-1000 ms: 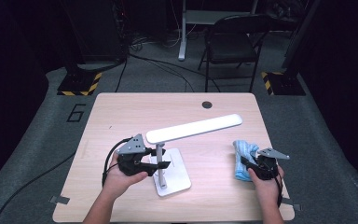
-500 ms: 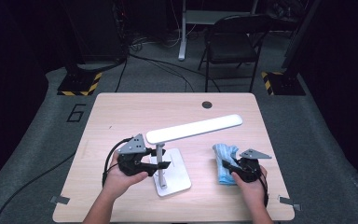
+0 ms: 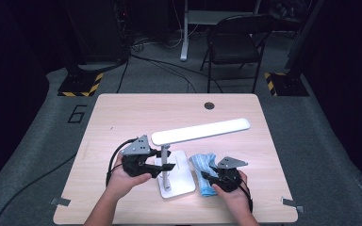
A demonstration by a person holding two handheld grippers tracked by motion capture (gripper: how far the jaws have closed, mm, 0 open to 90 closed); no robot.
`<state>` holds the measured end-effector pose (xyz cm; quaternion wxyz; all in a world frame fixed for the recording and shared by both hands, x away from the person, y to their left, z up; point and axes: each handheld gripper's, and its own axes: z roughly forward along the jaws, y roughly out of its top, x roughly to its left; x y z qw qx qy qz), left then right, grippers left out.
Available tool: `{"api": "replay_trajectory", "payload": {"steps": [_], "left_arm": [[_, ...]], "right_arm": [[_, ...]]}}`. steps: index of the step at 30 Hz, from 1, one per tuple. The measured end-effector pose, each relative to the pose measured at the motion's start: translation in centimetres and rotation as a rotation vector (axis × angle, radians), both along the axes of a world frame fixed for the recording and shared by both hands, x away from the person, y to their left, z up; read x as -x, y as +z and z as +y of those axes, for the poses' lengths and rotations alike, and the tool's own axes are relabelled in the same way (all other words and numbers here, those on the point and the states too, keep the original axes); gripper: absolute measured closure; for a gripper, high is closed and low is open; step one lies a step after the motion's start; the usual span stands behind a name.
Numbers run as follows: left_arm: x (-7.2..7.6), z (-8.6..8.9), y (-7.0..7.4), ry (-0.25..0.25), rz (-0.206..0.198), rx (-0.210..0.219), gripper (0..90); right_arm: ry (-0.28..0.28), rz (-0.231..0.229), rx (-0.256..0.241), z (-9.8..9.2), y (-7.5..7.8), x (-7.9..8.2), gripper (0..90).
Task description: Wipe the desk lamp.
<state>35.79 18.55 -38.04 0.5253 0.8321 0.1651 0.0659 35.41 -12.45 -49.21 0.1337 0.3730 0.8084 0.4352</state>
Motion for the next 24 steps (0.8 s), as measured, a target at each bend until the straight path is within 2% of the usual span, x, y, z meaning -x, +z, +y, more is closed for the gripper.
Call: {"api": "replay_trajectory", "payload": {"steps": [7, 8, 9, 13, 14, 15, 17, 18, 22, 24], "left_arm": [[-0.1, -1.1, 0.0, -0.048, 0.004, 0.004, 51.3], [0.0, -1.2, -0.1, -0.051, 0.003, 0.011, 51.2], [0.0, -1.3, 0.0, -0.048, 0.002, 0.007, 51.2], [0.0, -1.3, 0.0, -0.050, 0.005, -0.003, 51.2], [0.1, -1.3, 0.0, -0.045, 0.001, -0.006, 51.2], [0.1, -1.3, 0.0, -0.039, -0.004, -0.005, 51.3], [0.1, -1.3, 0.0, -0.037, -0.003, 0.002, 51.3], [0.1, -1.3, -0.1, -0.042, -0.001, 0.008, 51.3], [0.1, -1.3, -0.1, -0.040, -0.003, 0.012, 51.3], [0.1, -1.3, -0.2, -0.041, -0.002, 0.015, 51.2]], "right_arm": [[0.014, 0.014, -0.048, 0.7, -0.2, 0.7, 64.4], [0.027, 0.002, -0.050, 0.9, -0.3, 0.7, 64.3], [0.053, 0.006, -0.039, 1.6, -0.4, 1.0, 64.2], [0.084, 0.015, -0.026, 3.0, -0.9, 1.4, 63.1], [0.093, 0.024, -0.007, 3.6, -1.2, 1.6, 62.2], [0.104, 0.007, 0.023, 4.1, -1.4, 1.7, 61.3], [0.107, -0.013, 0.042, 4.7, -1.7, 1.8, 60.5], [0.101, -0.015, 0.042, 4.9, -1.8, 1.6, 59.8], [0.110, 0.027, 0.022, 4.8, -1.9, 0.9, 59.9], [0.120, 0.029, 0.035, 4.8, -1.8, 0.6, 60.0]]}}
